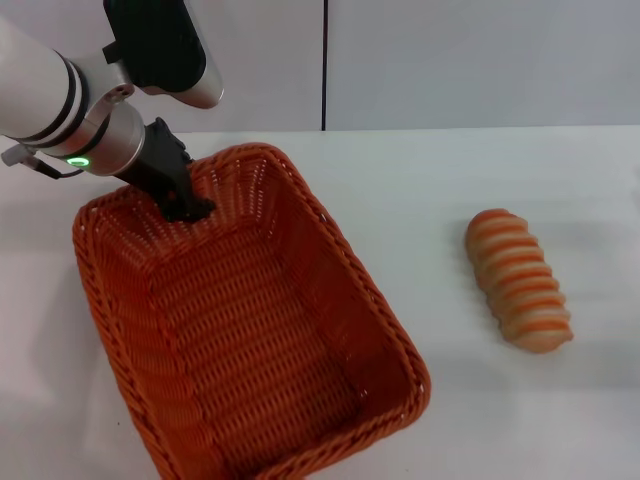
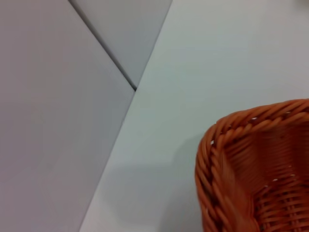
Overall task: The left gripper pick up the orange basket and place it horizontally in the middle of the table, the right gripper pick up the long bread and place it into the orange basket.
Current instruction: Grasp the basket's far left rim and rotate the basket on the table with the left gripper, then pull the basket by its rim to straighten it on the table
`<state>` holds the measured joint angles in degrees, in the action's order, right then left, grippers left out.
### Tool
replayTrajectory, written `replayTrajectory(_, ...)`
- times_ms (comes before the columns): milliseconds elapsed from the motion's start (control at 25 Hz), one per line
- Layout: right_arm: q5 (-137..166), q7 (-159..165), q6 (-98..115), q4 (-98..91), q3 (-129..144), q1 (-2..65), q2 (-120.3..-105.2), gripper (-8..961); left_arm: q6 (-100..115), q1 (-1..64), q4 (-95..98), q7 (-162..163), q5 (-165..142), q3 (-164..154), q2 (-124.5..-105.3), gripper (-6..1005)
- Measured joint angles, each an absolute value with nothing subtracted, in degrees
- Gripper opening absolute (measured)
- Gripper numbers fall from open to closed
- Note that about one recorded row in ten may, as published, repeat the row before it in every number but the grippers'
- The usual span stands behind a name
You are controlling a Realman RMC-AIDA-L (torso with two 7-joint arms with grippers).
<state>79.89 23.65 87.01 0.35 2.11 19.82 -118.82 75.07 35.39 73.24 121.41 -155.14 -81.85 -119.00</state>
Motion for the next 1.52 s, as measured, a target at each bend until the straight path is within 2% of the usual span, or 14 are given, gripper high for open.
replayTrajectory(80, 79.90, 23.65, 87.01, 0.35, 2.11, 19.90, -118.83, 638, 74.89, 35.40, 73.22, 121.40, -155.46, -81.94, -119.00, 670)
replayTrajectory(280, 79.89, 23.65, 87.01, 0.35, 1.92, 20.28, -118.83, 638, 74.18, 35.43, 73.60, 121.76, -158.72, -85.98, -119.00, 471)
replayTrajectory(480, 79.90, 23.64, 87.09, 0.35, 1.49, 20.86, -118.83, 638, 74.43, 35.41, 75.19, 123.66, -158.76, -86.78, -119.10, 319)
replayTrajectory(840, 79.89, 30.82, 87.20, -3.42, -0.03, 21.15, -118.75, 638, 78.62, 32.47, 85.70, 132.45, -158.48, -85.23, -118.57, 300)
replayTrajectory(1240, 79.20, 37.19, 87.55, -13.02, -0.09, 22.69, -118.64, 637, 79.59, 35.51, 84.29, 150.22, -158.43, -74.71, -118.56, 259)
replayTrajectory(1520, 79.26, 43.72, 83.74, -21.94, 0.77, 26.26, -117.13, 637, 81.68, 35.02, 83.64, 158.36, -162.61, -69.11, -118.26, 206)
